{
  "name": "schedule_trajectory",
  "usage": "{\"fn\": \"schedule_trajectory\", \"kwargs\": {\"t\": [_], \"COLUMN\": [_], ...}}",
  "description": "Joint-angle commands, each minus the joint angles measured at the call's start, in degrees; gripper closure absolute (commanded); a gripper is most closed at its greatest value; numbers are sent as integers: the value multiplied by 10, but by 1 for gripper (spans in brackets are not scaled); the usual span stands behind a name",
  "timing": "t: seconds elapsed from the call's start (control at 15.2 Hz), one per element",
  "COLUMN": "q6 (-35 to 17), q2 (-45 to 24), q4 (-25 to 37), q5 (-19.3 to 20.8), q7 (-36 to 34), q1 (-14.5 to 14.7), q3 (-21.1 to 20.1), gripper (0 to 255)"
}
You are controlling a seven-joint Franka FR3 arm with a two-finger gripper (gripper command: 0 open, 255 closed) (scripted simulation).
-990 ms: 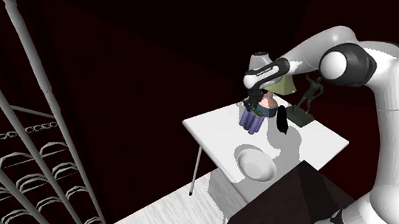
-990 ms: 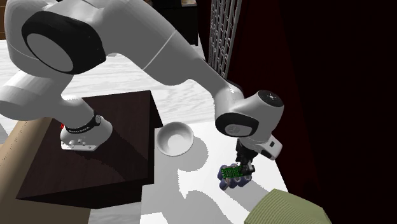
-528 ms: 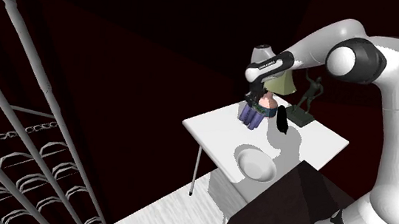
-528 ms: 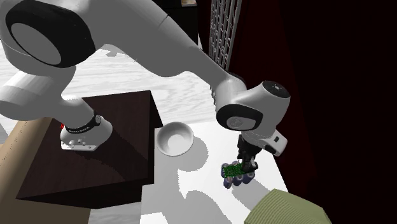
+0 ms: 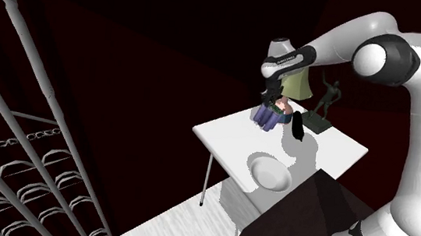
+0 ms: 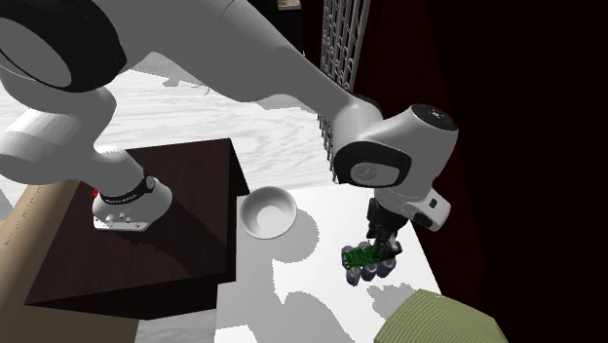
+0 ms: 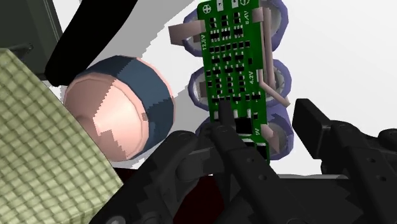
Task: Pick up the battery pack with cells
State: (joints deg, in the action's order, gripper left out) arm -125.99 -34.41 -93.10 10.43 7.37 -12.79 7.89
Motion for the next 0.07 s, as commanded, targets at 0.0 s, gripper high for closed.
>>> {"fn": "schedule_trajectory", "kwargs": {"t": [0.0], "q6": [3], "q2": [4], "q4": [0], "q5": [0], "q7": [0], "q1": [0], "q3": [0], "gripper": [255]}}
